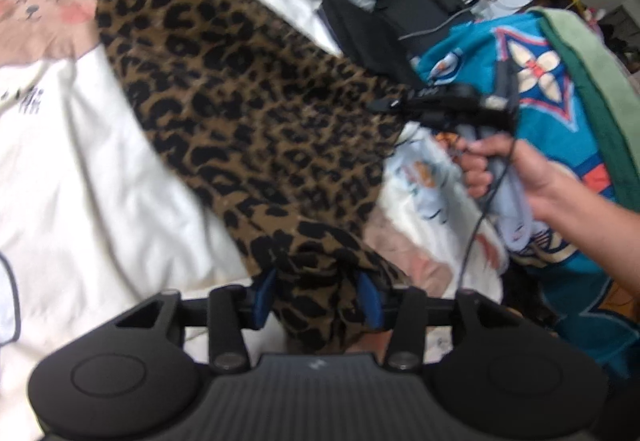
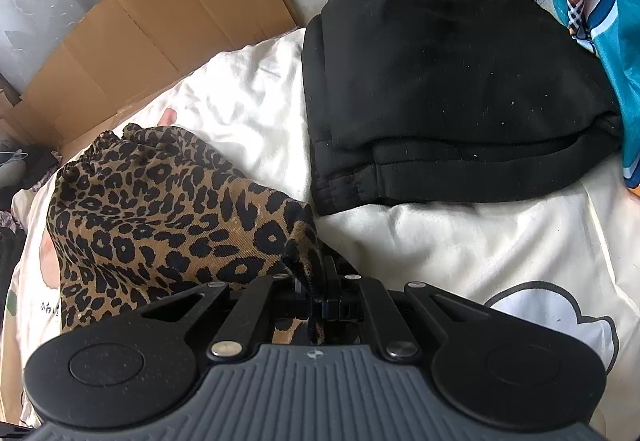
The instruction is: Fold clothes
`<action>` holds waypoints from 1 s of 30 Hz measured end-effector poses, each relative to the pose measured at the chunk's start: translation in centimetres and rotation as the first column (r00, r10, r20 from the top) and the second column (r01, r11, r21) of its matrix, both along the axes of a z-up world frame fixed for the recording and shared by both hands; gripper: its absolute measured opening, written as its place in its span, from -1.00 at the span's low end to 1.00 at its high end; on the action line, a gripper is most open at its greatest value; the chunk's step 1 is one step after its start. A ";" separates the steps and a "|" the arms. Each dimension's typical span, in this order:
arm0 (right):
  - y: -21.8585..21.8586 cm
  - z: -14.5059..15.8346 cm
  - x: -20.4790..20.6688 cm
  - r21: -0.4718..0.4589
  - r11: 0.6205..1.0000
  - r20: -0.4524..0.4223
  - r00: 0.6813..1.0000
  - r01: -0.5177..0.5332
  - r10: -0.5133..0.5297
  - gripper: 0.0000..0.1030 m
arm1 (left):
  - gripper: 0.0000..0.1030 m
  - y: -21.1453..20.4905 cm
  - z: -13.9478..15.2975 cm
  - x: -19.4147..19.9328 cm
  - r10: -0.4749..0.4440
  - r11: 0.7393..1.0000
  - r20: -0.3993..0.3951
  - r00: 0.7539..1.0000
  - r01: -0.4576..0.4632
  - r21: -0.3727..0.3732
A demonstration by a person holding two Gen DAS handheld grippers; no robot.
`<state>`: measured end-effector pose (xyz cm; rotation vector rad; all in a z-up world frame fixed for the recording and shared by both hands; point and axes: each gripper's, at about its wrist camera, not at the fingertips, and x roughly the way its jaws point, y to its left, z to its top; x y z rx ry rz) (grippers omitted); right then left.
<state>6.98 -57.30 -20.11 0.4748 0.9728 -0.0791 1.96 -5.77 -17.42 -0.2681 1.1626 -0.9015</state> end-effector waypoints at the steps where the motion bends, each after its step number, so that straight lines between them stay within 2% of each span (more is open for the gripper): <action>1: 0.0 0.0 0.0 -0.001 1.000 -0.001 1.000 0.000 0.000 -0.96 | 0.09 0.0 0.3 -0.1 0.001 1.000 0.018 1.000 -0.001 -0.004; 3: 0.0 -0.1 0.0 -0.002 1.000 -0.003 1.000 -0.001 0.001 -0.96 | 0.15 -0.3 0.4 -0.1 0.004 1.000 0.041 0.999 -0.005 0.027; 7: 0.1 -0.2 0.1 -0.004 1.000 -0.008 1.000 -0.003 0.003 -0.96 | 0.06 -0.8 0.3 -0.1 0.014 0.996 0.059 0.998 -0.019 0.082; 11: 0.2 -0.3 0.1 -0.007 1.000 -0.012 1.000 -0.004 0.004 -0.96 | -0.29 -0.7 0.7 -0.3 -0.001 0.995 0.086 0.996 -0.008 0.101; 12: 0.2 -0.4 0.1 -0.007 1.000 -0.013 1.000 -0.005 0.004 -0.96 | -0.46 -0.5 0.7 -0.3 0.000 0.994 0.086 0.996 -0.009 0.105; 13: 0.2 -0.4 0.1 -0.007 1.000 -0.013 1.000 -0.005 0.005 -0.96 | -0.74 -0.4 0.7 -0.3 0.000 0.994 0.087 0.996 -0.009 0.109; 14: 0.1 -0.4 0.1 -0.006 1.000 -0.013 1.000 -0.005 0.005 -0.96 | -0.83 -0.2 0.7 -0.3 0.000 0.994 0.087 0.996 -0.010 0.113; 16: 0.2 -0.4 -0.1 -0.007 1.000 -0.012 1.000 -0.004 0.004 -0.95 | -0.87 0.1 0.7 -0.3 0.001 0.993 0.087 0.996 -0.011 0.120; 24: 0.1 -0.4 -0.2 -0.001 1.000 -0.014 1.000 -0.001 0.001 -0.95 | -0.84 1.5 0.7 -0.2 0.003 0.988 0.090 0.996 -0.017 0.151; 27: 0.0 -0.4 -0.2 0.013 1.000 -0.018 1.000 0.010 -0.009 -0.95 | -0.65 2.0 0.8 -0.2 0.004 0.987 0.091 0.996 -0.019 0.162; 28: 0.0 -0.4 -0.2 0.018 1.000 -0.020 1.000 0.013 -0.013 -0.94 | -0.46 2.0 0.7 -0.2 0.005 0.987 0.090 0.996 -0.020 0.162; 30: -0.1 -0.4 -0.2 0.027 0.999 -0.023 1.000 0.021 -0.020 -0.91 | -0.24 1.5 0.3 -0.2 0.013 0.989 0.082 0.997 -0.025 0.146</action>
